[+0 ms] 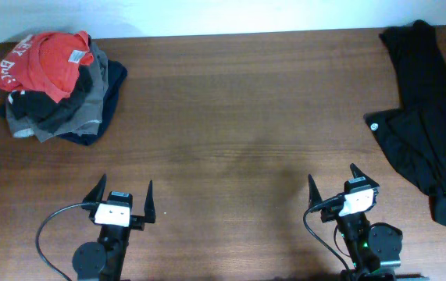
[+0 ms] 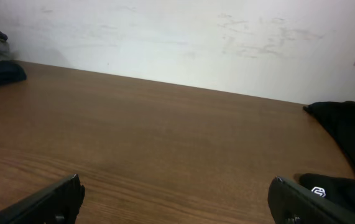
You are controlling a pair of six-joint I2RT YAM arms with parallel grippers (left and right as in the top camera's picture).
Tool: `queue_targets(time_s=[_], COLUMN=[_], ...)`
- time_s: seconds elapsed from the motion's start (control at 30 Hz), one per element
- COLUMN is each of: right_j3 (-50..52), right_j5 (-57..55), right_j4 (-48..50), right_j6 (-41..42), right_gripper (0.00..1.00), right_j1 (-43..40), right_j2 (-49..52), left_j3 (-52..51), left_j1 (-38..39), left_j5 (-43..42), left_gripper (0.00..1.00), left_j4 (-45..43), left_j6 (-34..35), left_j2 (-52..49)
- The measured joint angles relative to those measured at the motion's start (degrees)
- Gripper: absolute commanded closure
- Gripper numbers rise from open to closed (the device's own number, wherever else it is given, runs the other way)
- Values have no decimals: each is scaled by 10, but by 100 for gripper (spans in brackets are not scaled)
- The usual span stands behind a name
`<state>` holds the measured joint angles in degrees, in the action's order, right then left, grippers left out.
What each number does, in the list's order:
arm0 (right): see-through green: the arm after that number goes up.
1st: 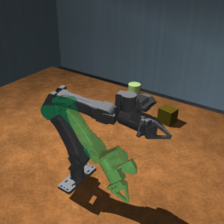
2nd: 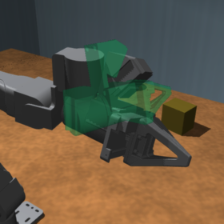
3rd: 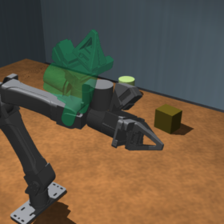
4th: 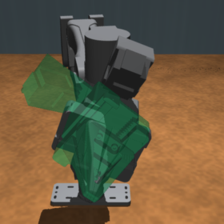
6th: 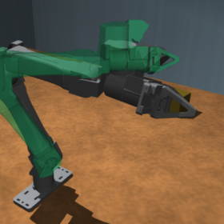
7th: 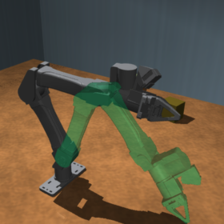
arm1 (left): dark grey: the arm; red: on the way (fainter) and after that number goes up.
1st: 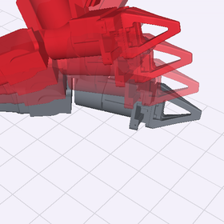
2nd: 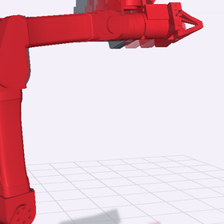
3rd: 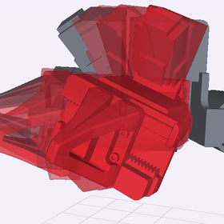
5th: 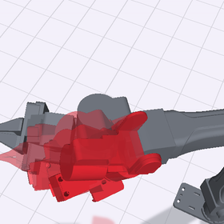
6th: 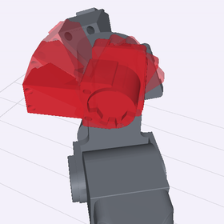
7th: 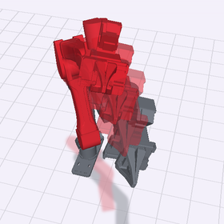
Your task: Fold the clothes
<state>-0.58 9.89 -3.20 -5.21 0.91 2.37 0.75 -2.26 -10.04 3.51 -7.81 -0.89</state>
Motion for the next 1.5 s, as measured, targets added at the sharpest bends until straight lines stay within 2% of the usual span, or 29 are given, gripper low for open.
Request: queue_targets(time_s=[0.97,1.27,1.5], right_j3=[0,0,-66], right_j5=[1,44,48], right_j4=[4,22,-11], right_j6=[0,3,8], right_gripper=[1,1,1], right_j1=[0,0,0], right_j2=[0,0,21], left_j3=[0,0,30], left_j1=[0,0,0], left_j5=[45,19,13], left_gripper=[1,1,1], left_j4=[1,-10,-6], left_j6=[-3,-3,-3], left_j2=[0,0,-15])
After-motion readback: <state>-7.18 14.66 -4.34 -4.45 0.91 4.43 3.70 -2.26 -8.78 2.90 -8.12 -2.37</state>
